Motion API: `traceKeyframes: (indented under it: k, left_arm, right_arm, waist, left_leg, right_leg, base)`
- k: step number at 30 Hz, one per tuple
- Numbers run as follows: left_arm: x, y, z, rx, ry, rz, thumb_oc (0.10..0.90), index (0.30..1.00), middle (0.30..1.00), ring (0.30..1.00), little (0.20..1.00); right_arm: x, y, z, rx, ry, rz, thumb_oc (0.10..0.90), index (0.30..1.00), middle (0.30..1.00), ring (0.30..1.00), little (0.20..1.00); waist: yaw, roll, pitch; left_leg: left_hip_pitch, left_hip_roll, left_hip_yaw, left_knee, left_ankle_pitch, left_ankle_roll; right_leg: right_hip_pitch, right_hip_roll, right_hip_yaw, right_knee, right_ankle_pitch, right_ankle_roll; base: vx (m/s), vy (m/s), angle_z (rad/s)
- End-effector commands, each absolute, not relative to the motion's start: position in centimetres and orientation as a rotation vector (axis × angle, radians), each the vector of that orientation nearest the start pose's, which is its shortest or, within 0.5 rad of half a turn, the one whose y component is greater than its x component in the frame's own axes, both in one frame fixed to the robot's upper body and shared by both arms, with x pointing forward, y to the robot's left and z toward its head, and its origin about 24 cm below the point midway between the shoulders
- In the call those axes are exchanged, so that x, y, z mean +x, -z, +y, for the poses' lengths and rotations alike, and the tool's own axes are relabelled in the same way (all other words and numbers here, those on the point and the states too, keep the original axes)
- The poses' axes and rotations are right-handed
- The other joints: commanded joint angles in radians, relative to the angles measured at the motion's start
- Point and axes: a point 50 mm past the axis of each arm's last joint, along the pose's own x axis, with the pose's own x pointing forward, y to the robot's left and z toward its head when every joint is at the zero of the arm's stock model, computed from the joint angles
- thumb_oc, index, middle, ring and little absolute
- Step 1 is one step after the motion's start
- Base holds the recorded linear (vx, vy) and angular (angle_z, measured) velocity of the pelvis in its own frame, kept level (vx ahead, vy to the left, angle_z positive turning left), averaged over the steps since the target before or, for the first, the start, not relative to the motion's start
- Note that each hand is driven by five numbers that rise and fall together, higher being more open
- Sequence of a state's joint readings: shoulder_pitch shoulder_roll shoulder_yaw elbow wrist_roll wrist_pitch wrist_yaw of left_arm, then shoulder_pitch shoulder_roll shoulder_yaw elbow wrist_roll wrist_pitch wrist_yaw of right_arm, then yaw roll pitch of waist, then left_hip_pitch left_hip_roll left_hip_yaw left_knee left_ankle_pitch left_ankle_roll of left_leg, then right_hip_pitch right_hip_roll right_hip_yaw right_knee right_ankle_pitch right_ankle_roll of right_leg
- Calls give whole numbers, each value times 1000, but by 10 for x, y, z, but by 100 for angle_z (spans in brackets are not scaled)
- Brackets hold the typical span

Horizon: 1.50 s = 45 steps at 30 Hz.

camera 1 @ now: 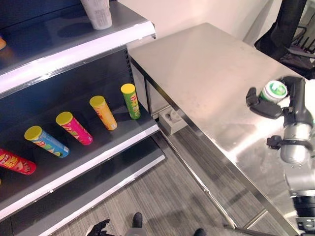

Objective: Put the goods on the table back onto the shelves and tidy them up.

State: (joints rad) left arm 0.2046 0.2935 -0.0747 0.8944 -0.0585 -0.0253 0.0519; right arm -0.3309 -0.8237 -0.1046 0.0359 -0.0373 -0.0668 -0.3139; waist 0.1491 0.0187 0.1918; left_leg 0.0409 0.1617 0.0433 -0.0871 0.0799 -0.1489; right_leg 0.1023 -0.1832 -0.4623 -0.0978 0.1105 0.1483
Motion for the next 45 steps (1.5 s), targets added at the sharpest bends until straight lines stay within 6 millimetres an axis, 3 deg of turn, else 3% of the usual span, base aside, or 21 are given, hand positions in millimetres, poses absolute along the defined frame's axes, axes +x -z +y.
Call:
traceKeyframes:
  k: [1,4,6,7,8,10,12,17,21,23,26,28,30,34,45]
  left_arm:
    - [85,135,276,333,-148,1044,800,900,900,900,900]
    - [85,134,275,317,-131,1041,800,900,900,900,900]
    - [90,133,275,315,-132,1028,800,900,900,900,900]
    - [95,131,276,318,-126,1013,800,900,900,900,900]
    - [97,132,276,344,-110,1021,800,900,900,900,900]
    - [98,133,275,363,-99,1027,800,900,900,900,900]
    - [88,139,272,374,-83,1075,800,900,900,900,900]
    - [87,141,279,430,-90,1120,800,900,900,900,900]
    - [85,140,284,449,-90,1130,800,900,900,900,900]
    - [87,137,289,475,-93,1124,800,900,900,900,900]
    - [94,134,294,482,-109,1107,800,900,900,900,900]
    - [94,134,295,488,-105,1110,800,900,900,900,900]
    - [91,134,296,474,-118,1117,800,900,900,900,900]
    - [79,142,285,418,-122,1152,800,900,900,900,900]
    - [58,151,272,403,-108,1220,800,900,900,900,900]
  right_arm:
    - [276,-297,-270,-694,312,-877,400,300,300,300,300]
    - [279,-329,-250,-545,151,-980,400,300,300,300,300]
    - [275,-350,-244,-522,116,-1047,400,300,300,300,300]
    - [271,-360,-241,-513,90,-1071,400,300,300,300,300]
    - [272,-366,-231,-479,29,-1091,400,300,300,300,300]
    - [267,-375,-228,-511,4,-1101,400,300,300,300,300]
    - [268,-371,-227,-457,-46,-1077,400,300,300,300,300]
    - [272,-370,-221,-378,-104,-1074,400,300,300,300,300]
    - [273,-374,-209,-356,-165,-1083,400,300,300,300,300]
    - [274,-376,-203,-335,-205,-1092,400,300,300,300,300]
    - [277,-381,-200,-366,-209,-1077,400,300,300,300,300]
    - [280,-383,-202,-403,-181,-1078,400,300,300,300,300]
    - [282,-388,-197,-434,-207,-1053,400,300,300,300,300]
    - [296,-388,-193,-426,-205,-1002,400,300,300,300,300]
    - [344,-386,-195,-411,-117,-825,400,300,300,300,300]
  waist:
    - [25,-44,-96]
    - [55,-46,-101]
    - [58,-47,-86]
    - [53,-61,-68]
    - [38,-74,-73]
    - [19,-64,-84]
    - [8,-42,-120]
    - [16,-46,-151]
    - [5,-40,-138]
    - [-3,-41,-125]
    - [-17,-46,-117]
    - [-25,-62,-111]
    - [-21,-80,-123]
    - [-2,-92,-171]
    - [67,-121,-182]
  left_leg:
    - [-8,49,23,21,-15,-49]
    - [-19,86,-1,16,27,-78]
    - [-64,101,-7,24,68,-91]
    - [-101,104,55,70,72,-66]
    - [-85,102,141,149,-23,-44]
    - [-70,98,171,169,-43,-37]
    - [-39,54,188,108,-55,-21]
    - [-21,-26,173,40,-59,22]
    - [28,-98,173,10,-93,77]
    - [37,-114,167,8,-100,91]
    - [25,-115,146,7,-82,87]
    - [27,-113,129,13,-90,78]
    - [17,-118,100,27,-84,74]
    - [14,-102,80,14,-70,55]
    - [7,-64,33,26,-60,27]
  right_leg:
    - [26,41,-2,11,-130,-11]
    - [31,84,-11,11,-155,-32]
    - [29,87,-44,11,-165,-40]
    - [27,71,-78,11,-155,-39]
    - [25,43,-108,12,-148,-32]
    - [22,29,-134,17,-137,-29]
    - [32,9,-155,21,-109,-13]
    - [31,-93,-193,125,-103,17]
    - [-33,-224,-156,351,-49,59]
    - [-70,-244,-100,423,-34,73]
    - [-111,-169,15,332,-60,38]
    - [-104,-107,93,211,-81,30]
    - [-64,-75,128,128,-74,41]
    - [-3,-42,97,28,-44,44]
    - [41,-14,27,13,-70,27]
  base:
    - [-63,-177,7]
    - [-64,-185,15]
    - [-180,-105,73]
    - [-262,-11,128]
    - [-260,136,148]
    - [-102,170,190]
    - [53,273,100]
    - [33,299,29]
    - [35,296,29]
    - [5,160,9]
    - [-44,-18,9]
    - [16,-107,18]
    - [52,-112,26]
    - [85,-109,43]
    - [14,-52,17]
